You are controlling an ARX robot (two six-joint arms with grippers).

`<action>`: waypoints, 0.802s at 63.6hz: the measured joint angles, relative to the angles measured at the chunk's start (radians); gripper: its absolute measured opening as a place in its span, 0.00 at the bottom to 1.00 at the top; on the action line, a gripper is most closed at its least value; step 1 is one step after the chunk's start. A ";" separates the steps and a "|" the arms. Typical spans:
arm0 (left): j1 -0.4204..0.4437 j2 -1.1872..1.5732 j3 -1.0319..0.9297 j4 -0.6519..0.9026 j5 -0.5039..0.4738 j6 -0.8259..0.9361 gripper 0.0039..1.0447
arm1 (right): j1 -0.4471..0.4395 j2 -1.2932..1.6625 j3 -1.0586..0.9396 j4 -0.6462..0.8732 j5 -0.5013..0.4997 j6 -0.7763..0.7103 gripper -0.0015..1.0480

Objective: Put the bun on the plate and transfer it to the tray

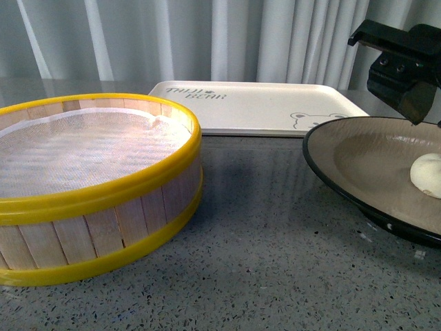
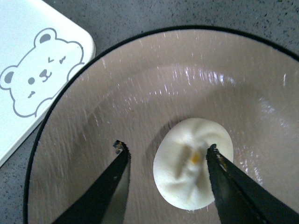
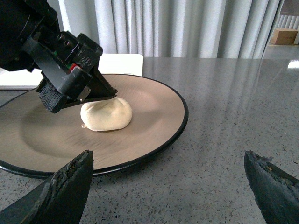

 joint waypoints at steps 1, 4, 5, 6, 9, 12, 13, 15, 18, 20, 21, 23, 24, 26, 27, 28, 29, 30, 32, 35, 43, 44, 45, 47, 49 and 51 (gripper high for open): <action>0.000 0.000 0.003 -0.003 0.000 -0.002 0.56 | 0.000 0.000 0.000 0.000 0.000 0.000 0.92; 0.002 0.000 0.019 -0.013 0.000 -0.011 0.64 | 0.000 0.000 0.000 0.000 0.000 0.000 0.92; 0.003 0.000 0.024 -0.016 0.000 -0.011 0.68 | 0.000 0.000 0.000 0.000 0.000 0.000 0.92; 0.004 0.000 0.030 -0.019 0.000 -0.013 0.71 | 0.000 0.000 0.000 0.000 0.000 0.000 0.92; 0.010 -0.006 0.044 -0.027 0.002 -0.017 0.83 | 0.000 0.000 0.000 0.000 0.000 0.000 0.92; 0.016 -0.017 0.047 -0.028 0.006 -0.021 0.91 | 0.000 0.000 0.000 0.000 0.000 0.000 0.92; 0.023 -0.026 0.048 -0.028 0.003 -0.021 0.96 | 0.000 0.000 0.000 0.000 0.000 0.000 0.92; 0.027 -0.034 0.048 -0.027 -0.004 -0.021 0.96 | 0.000 0.000 0.000 0.000 0.000 0.000 0.92; 0.043 -0.060 0.042 -0.010 -0.011 -0.029 0.93 | 0.000 0.000 0.000 0.000 0.000 0.000 0.92; 0.055 -0.087 0.031 0.003 -0.017 -0.037 0.94 | 0.000 0.000 0.000 0.000 0.000 0.000 0.92; 0.060 -0.097 0.026 0.008 -0.019 -0.040 0.94 | 0.000 0.000 0.000 0.000 0.000 0.000 0.92; 0.074 -0.132 0.003 0.027 -0.022 -0.047 0.94 | 0.000 0.000 0.000 0.000 0.000 0.000 0.92; 0.086 -0.160 -0.014 0.036 -0.020 -0.055 0.94 | 0.000 0.000 0.000 0.000 0.000 0.000 0.92; 0.101 -0.205 -0.043 0.047 -0.012 -0.075 0.94 | 0.000 0.000 0.000 0.000 0.000 0.000 0.92; 0.106 -0.222 -0.054 0.051 -0.006 -0.080 0.94 | 0.000 0.000 0.000 0.000 0.000 0.000 0.92; 0.113 -0.258 -0.078 0.060 -0.005 -0.088 0.94 | 0.000 0.000 0.000 0.000 0.000 0.000 0.92; 0.117 -0.275 -0.090 0.065 -0.006 -0.090 0.94 | 0.000 0.000 0.000 0.000 0.000 0.000 0.92; 0.124 -0.313 -0.118 0.077 -0.011 -0.091 0.94 | 0.000 0.000 0.000 0.000 0.000 0.000 0.92; 0.132 -0.374 -0.166 0.094 -0.027 -0.090 0.94 | 0.000 0.000 0.000 0.000 0.000 0.000 0.92; 0.141 -0.481 -0.248 0.117 -0.056 -0.079 0.94 | 0.000 0.000 0.000 0.000 0.000 0.000 0.92; 0.142 -0.731 -0.450 0.116 -0.067 -0.062 0.94 | 0.000 0.000 0.000 0.000 0.000 0.000 0.92; 0.145 -0.769 -0.480 0.109 -0.067 -0.063 0.94 | 0.000 0.000 0.000 0.000 0.000 0.000 0.92; 0.145 -0.805 -0.511 0.106 -0.074 -0.065 0.94 | 0.000 0.000 0.000 0.000 0.000 0.000 0.92; 0.136 -0.860 -0.573 0.155 -0.154 -0.075 0.90 | 0.000 0.000 0.000 0.000 0.000 0.000 0.92; 0.139 -0.920 -0.651 0.244 -0.255 -0.093 0.85 | 0.000 0.000 0.000 0.000 0.000 0.000 0.92; 0.154 -0.981 -0.728 0.320 -0.332 -0.101 0.80 | 0.000 0.000 0.000 0.000 0.000 0.000 0.92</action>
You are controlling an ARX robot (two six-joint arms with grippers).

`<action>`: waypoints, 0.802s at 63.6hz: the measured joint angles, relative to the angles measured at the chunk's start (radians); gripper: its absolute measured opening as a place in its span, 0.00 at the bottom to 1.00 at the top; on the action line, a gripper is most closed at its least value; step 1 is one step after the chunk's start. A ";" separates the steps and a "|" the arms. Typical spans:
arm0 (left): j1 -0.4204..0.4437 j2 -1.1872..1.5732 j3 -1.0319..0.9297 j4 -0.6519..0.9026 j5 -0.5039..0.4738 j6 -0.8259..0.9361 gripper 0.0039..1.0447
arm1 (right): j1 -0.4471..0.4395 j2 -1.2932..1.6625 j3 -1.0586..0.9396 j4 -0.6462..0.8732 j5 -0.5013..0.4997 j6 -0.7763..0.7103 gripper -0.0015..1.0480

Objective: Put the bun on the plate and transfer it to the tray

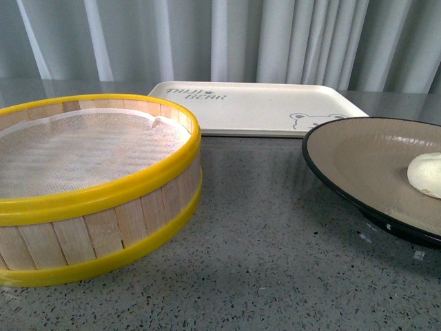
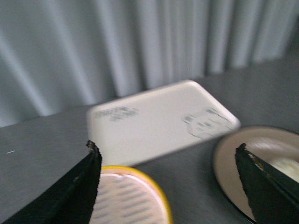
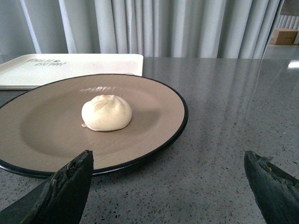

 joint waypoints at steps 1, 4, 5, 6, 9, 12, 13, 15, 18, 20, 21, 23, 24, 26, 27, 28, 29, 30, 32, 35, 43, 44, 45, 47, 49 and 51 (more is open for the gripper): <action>0.017 -0.047 -0.055 0.039 -0.028 -0.006 0.77 | 0.000 0.000 0.000 0.000 0.000 0.000 0.92; 0.071 -0.153 -0.161 0.065 -0.032 -0.018 0.70 | 0.000 0.000 0.000 0.000 0.000 0.000 0.92; 0.106 -0.209 -0.210 0.062 -0.014 -0.021 0.66 | 0.000 0.000 0.000 0.000 0.002 0.000 0.92; 0.143 -0.262 -0.257 0.054 0.017 -0.024 0.63 | 0.000 0.000 0.000 0.000 0.003 0.000 0.92; 0.225 -0.364 -0.353 0.048 0.078 -0.029 0.56 | 0.000 0.000 0.000 0.000 0.003 0.000 0.92; 0.312 -0.464 -0.453 0.056 0.132 -0.034 0.47 | 0.000 0.000 0.000 0.000 0.000 0.000 0.92; 0.340 -0.496 -0.484 0.063 0.144 -0.039 0.44 | 0.000 0.000 0.000 0.000 0.000 0.000 0.92; 0.370 -0.534 -0.521 0.074 0.171 -0.042 0.39 | 0.000 0.000 0.000 0.000 -0.004 0.000 0.92; 0.405 -0.575 -0.570 0.092 0.219 -0.044 0.30 | 0.001 0.000 0.000 0.000 -0.003 0.000 0.92; 0.424 -0.591 -0.597 0.102 0.247 -0.044 0.25 | 0.001 0.000 0.000 0.000 -0.003 0.000 0.92; 0.436 -0.600 -0.616 0.108 0.264 -0.044 0.21 | 0.001 0.000 0.000 0.000 -0.003 0.000 0.92; 0.453 -0.612 -0.644 0.115 0.282 -0.044 0.16 | 0.001 0.000 0.000 0.000 0.000 0.000 0.92; 0.459 -0.616 -0.653 0.117 0.289 -0.044 0.15 | 0.001 0.000 0.000 0.000 0.002 0.000 0.92; 0.480 -0.633 -0.687 0.126 0.311 -0.044 0.08 | 0.001 0.000 0.000 0.000 0.002 0.000 0.92; 0.485 -0.636 -0.695 0.127 0.315 -0.044 0.06 | 0.001 0.000 0.000 0.000 0.002 0.000 0.92; 0.496 -0.644 -0.711 0.131 0.325 -0.045 0.03 | 0.001 0.000 0.000 0.000 0.002 0.000 0.92; 0.501 -0.647 -0.718 0.132 0.329 -0.049 0.03 | 0.001 0.000 0.000 0.000 0.002 0.000 0.92; 0.512 -0.655 -0.733 0.136 0.335 -0.045 0.04 | 0.001 0.000 0.000 0.000 0.002 0.000 0.92; 0.526 -0.669 -0.754 0.142 0.348 -0.047 0.04 | 0.001 0.000 0.000 0.000 0.001 0.000 0.92; 0.545 -0.687 -0.777 0.147 0.361 -0.047 0.04 | 0.001 0.000 0.000 0.000 -0.001 0.000 0.92; 0.594 -0.742 -0.835 0.168 0.410 -0.048 0.04 | 0.001 0.000 0.000 0.000 0.000 0.000 0.92; 0.597 -0.745 -0.840 0.169 0.413 -0.047 0.04 | 0.001 0.000 0.000 0.000 0.000 0.000 0.92; 0.603 -0.751 -0.848 0.171 0.421 -0.048 0.04 | 0.001 0.000 0.000 0.000 0.001 0.000 0.92; 0.619 -0.760 -0.861 0.171 0.442 -0.048 0.04 | 0.001 0.000 0.000 0.000 0.001 0.000 0.92; 0.653 -0.769 -0.873 0.171 0.489 -0.048 0.04 | 0.001 0.000 0.000 0.000 0.000 0.000 0.92; 0.687 -0.779 -0.887 0.171 0.531 -0.048 0.04 | 0.001 0.000 0.000 0.000 0.000 0.000 0.92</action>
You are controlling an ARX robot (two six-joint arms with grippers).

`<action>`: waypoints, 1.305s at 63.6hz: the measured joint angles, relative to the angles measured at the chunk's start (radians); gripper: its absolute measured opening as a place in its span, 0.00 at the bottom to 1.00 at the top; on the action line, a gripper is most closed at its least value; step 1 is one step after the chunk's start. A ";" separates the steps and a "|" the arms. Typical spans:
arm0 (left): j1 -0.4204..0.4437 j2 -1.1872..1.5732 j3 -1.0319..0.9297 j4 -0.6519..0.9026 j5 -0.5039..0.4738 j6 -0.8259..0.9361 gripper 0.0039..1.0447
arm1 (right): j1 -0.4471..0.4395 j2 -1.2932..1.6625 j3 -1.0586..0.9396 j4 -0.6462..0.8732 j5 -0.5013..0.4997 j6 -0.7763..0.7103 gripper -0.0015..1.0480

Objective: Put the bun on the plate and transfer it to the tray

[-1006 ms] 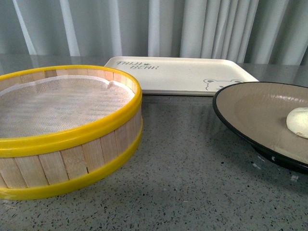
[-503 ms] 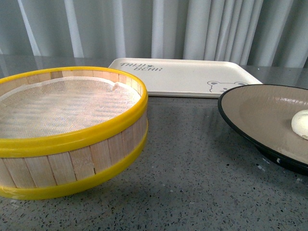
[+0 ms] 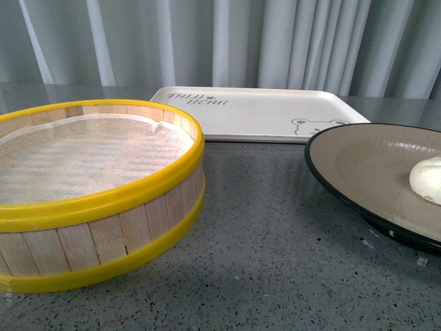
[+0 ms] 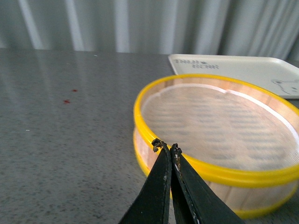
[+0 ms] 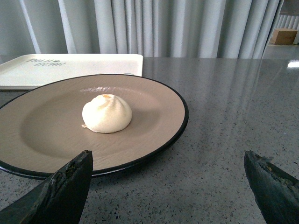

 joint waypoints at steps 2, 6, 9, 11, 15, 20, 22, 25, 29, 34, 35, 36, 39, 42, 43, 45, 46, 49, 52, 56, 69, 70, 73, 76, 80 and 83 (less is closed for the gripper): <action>0.029 -0.012 -0.016 0.001 0.017 0.000 0.04 | 0.000 0.000 0.000 0.000 0.000 0.000 0.92; 0.047 -0.029 -0.032 0.004 0.017 0.000 0.04 | 0.000 0.000 0.000 0.000 -0.001 0.000 0.92; 0.057 -0.043 -0.041 0.001 0.015 0.000 0.04 | 0.000 0.000 0.000 0.000 0.000 0.000 0.92; 0.058 -0.076 -0.043 -0.034 0.018 0.000 0.04 | 0.000 0.000 0.000 0.000 0.000 0.000 0.92; 0.058 -0.130 -0.062 -0.081 0.023 0.000 0.04 | 0.000 0.000 0.000 0.000 0.000 0.000 0.92; 0.056 -0.169 -0.074 -0.084 0.024 0.000 0.04 | 0.000 0.000 0.000 0.000 0.000 0.000 0.92; 0.056 -0.173 -0.077 -0.084 0.023 0.000 0.04 | 0.000 0.000 0.000 0.000 -0.002 0.000 0.92; 0.056 -0.179 -0.087 -0.084 0.022 0.000 0.04 | 0.000 0.000 0.000 0.000 0.000 0.000 0.92; 0.056 -0.183 -0.098 -0.084 0.022 0.000 0.04 | 0.000 0.000 0.000 0.000 0.000 0.000 0.92; 0.056 -0.193 -0.110 -0.082 0.022 0.000 0.04 | 0.000 0.000 0.000 0.000 0.000 0.000 0.92; 0.056 -0.195 -0.112 -0.081 0.022 0.000 0.04 | 0.000 0.000 0.000 0.000 0.000 0.000 0.92; 0.056 -0.199 -0.115 -0.080 0.022 0.000 0.04 | 0.000 0.000 0.000 0.000 0.000 0.000 0.92; 0.056 -0.204 -0.122 -0.080 0.022 0.000 0.04 | 0.000 0.000 0.000 0.000 0.000 0.000 0.92; 0.056 -0.208 -0.127 -0.080 0.022 0.000 0.04 | 0.000 0.000 0.000 0.000 0.000 0.000 0.92; 0.056 -0.209 -0.128 -0.080 0.022 0.000 0.04 | 0.000 0.000 0.000 0.000 0.000 0.000 0.92; 0.056 -0.212 -0.131 -0.080 0.022 0.000 0.04 | 0.000 0.000 0.000 0.000 0.000 0.000 0.92; 0.056 -0.213 -0.133 -0.080 0.022 0.000 0.04 | 0.000 0.000 0.000 0.000 0.000 0.000 0.92; 0.056 -0.216 -0.136 -0.080 0.022 0.000 0.04 | 0.000 0.000 0.000 0.000 0.000 0.000 0.92; 0.056 -0.221 -0.141 -0.079 0.022 0.000 0.04 | 0.000 0.000 0.000 0.000 0.000 0.000 0.92; 0.056 -0.250 -0.158 -0.074 0.024 0.000 0.04 | 0.000 0.000 0.000 0.000 0.000 0.000 0.92; 0.056 -0.258 -0.158 -0.070 0.023 0.000 0.04 | 0.000 0.000 0.000 0.000 0.000 0.000 0.92; 0.056 -0.258 -0.158 -0.070 0.023 0.000 0.04 | 0.000 0.000 0.000 0.000 0.000 0.000 0.92; 0.056 -0.258 -0.158 -0.070 0.023 -0.001 0.06 | 0.000 0.000 0.000 0.000 0.000 0.000 0.92; 0.056 -0.258 -0.158 -0.070 0.023 0.000 0.14 | 0.000 0.000 0.000 0.000 0.000 0.000 0.92; 0.056 -0.258 -0.158 -0.070 0.023 0.000 0.25 | 0.000 0.000 0.000 0.000 0.000 0.000 0.92; 0.056 -0.258 -0.158 -0.070 0.023 0.000 0.35 | 0.000 0.000 0.000 0.000 0.000 0.000 0.92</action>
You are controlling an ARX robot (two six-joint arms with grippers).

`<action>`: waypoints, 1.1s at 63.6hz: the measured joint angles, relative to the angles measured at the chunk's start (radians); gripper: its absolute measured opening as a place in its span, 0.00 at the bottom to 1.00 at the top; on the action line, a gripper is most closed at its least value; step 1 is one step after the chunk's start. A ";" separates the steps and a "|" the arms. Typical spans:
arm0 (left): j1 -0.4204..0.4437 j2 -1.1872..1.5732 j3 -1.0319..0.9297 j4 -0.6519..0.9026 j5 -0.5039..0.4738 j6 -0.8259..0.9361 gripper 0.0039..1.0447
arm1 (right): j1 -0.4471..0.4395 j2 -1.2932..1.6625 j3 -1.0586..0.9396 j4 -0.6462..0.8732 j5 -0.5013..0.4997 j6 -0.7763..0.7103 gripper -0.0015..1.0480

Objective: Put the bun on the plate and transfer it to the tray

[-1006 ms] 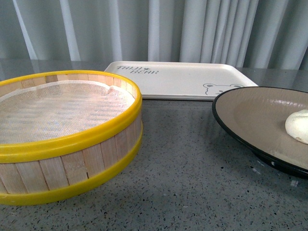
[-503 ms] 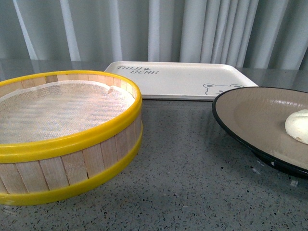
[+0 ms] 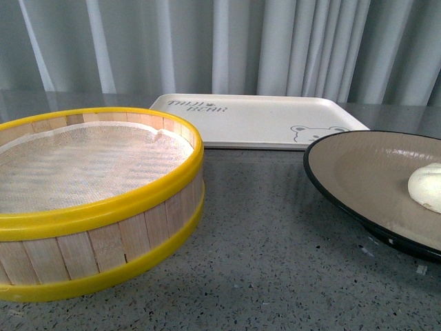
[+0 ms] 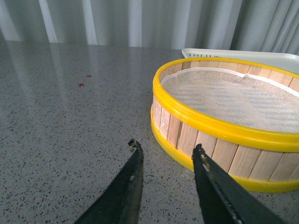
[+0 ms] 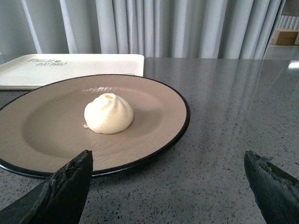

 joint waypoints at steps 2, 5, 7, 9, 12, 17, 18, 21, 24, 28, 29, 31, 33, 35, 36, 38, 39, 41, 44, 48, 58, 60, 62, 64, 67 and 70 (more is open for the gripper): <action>0.000 0.000 0.000 0.000 0.000 0.000 0.40 | 0.000 0.000 0.000 0.000 0.000 0.000 0.92; 0.000 0.000 0.000 0.000 0.000 0.000 0.47 | 0.002 0.006 0.003 -0.012 -0.001 -0.007 0.92; 0.000 0.000 0.000 0.000 0.000 0.000 0.52 | 0.017 0.020 0.020 -0.056 0.014 -0.038 0.92; 0.000 0.000 0.000 0.000 0.000 0.000 0.57 | 0.046 0.048 0.035 -0.074 0.055 -0.071 0.92; 0.000 0.000 0.000 0.000 0.000 0.000 0.64 | 0.091 0.082 0.058 -0.064 0.098 -0.108 0.92; 0.000 0.000 0.000 0.000 0.000 0.000 0.83 | 0.120 0.161 0.150 0.003 0.071 -0.127 0.92; 0.000 0.000 0.000 0.000 0.000 0.000 0.88 | 0.101 0.179 0.168 0.027 0.048 -0.114 0.92; 0.000 0.000 0.000 0.000 -0.001 0.000 0.95 | 0.027 0.245 0.217 0.089 -0.013 -0.072 0.92; 0.000 -0.001 0.000 0.000 0.000 0.000 0.94 | -0.102 0.364 0.280 0.125 -0.119 0.044 0.92; 0.000 -0.001 0.000 0.000 0.000 0.000 0.94 | -0.204 0.452 0.311 0.116 -0.185 0.150 0.92; 0.000 -0.001 0.000 0.000 0.000 0.000 0.94 | -0.219 0.465 0.314 0.113 -0.201 0.181 0.92; 0.000 -0.001 0.000 0.000 0.000 0.000 0.94 | -0.274 0.511 0.321 0.101 -0.240 0.264 0.92; 0.000 -0.001 0.000 0.000 -0.001 0.000 0.94 | -0.315 0.547 0.323 0.081 -0.268 0.348 0.92; 0.000 -0.001 0.000 0.000 0.000 0.000 0.94 | -0.346 0.574 0.324 0.060 -0.295 0.422 0.92; 0.000 -0.001 0.000 0.000 0.000 0.000 0.94 | -0.363 0.592 0.324 0.049 -0.323 0.491 0.92; 0.000 -0.001 0.000 0.000 0.000 0.000 0.94 | -0.375 0.613 0.324 0.041 -0.357 0.571 0.92; 0.000 -0.001 0.000 0.000 0.000 0.000 0.94 | -0.378 0.626 0.324 0.041 -0.380 0.628 0.92; 0.000 -0.001 0.000 0.000 0.000 0.000 0.94 | -0.377 0.642 0.325 0.041 -0.403 0.701 0.92; 0.000 -0.001 0.000 0.000 0.000 0.000 0.94 | -0.365 0.660 0.325 0.039 -0.417 0.774 0.92; 0.000 -0.001 0.000 0.000 0.000 0.000 0.94 | -0.344 0.685 0.326 0.037 -0.425 0.870 0.92; 0.000 -0.001 0.000 0.000 0.000 0.000 0.94 | -0.287 0.754 0.334 0.043 -0.427 1.026 0.92; 0.000 -0.001 0.000 0.000 0.000 0.000 0.94 | -0.277 0.763 0.338 0.044 -0.426 1.050 0.92; 0.000 -0.001 0.000 0.000 0.000 0.000 0.94 | -0.266 0.771 0.342 0.046 -0.425 1.065 0.92; 0.000 -0.001 0.000 0.000 0.000 0.000 0.94 | -0.254 0.776 0.344 0.051 -0.424 1.084 0.92; 0.000 -0.001 0.000 0.000 0.000 0.000 0.94 | -0.232 0.786 0.347 0.053 -0.415 1.106 0.92; 0.000 -0.001 0.000 0.000 0.000 0.000 0.94 | -0.209 0.797 0.347 0.056 -0.408 1.126 0.92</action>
